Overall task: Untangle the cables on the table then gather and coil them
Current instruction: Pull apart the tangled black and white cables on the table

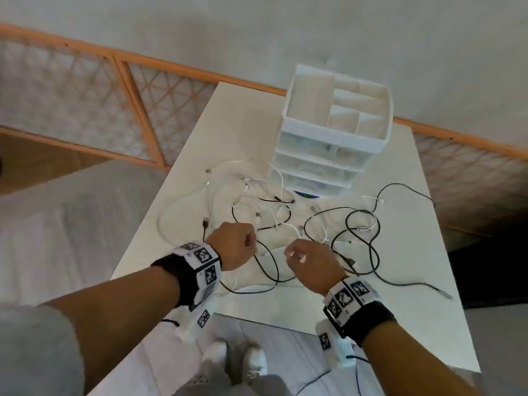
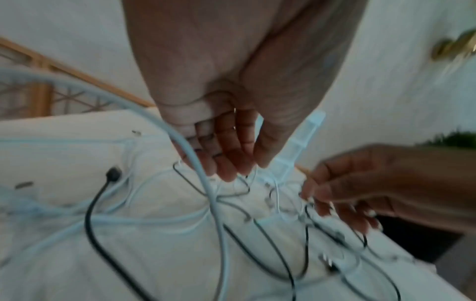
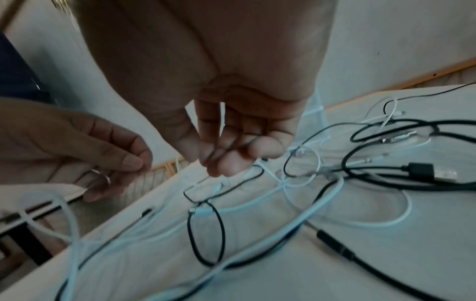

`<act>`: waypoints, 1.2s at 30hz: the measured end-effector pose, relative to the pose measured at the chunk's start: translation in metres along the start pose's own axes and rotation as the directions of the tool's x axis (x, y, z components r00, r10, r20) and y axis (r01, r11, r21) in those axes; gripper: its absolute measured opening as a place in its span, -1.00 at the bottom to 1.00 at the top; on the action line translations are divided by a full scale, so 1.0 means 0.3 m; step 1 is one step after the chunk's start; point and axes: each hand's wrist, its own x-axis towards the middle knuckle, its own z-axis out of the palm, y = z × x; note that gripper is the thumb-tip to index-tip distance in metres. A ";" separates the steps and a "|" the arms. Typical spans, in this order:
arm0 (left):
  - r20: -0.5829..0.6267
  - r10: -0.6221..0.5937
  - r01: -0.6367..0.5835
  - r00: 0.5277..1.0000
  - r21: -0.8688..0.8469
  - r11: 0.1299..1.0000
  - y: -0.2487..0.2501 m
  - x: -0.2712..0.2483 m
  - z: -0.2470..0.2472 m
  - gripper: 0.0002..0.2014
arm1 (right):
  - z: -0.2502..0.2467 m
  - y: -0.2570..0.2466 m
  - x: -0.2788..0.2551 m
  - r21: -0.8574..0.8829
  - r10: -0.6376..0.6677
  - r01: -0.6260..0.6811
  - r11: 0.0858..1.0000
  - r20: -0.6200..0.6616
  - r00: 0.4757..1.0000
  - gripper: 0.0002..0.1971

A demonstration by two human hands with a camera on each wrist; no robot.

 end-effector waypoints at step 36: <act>-0.515 -0.014 -0.262 0.857 -0.459 0.849 0.062 0.102 -0.453 -0.67 | -0.332 0.138 0.059 0.424 0.522 -0.363 0.830 -0.358 0.775 -0.76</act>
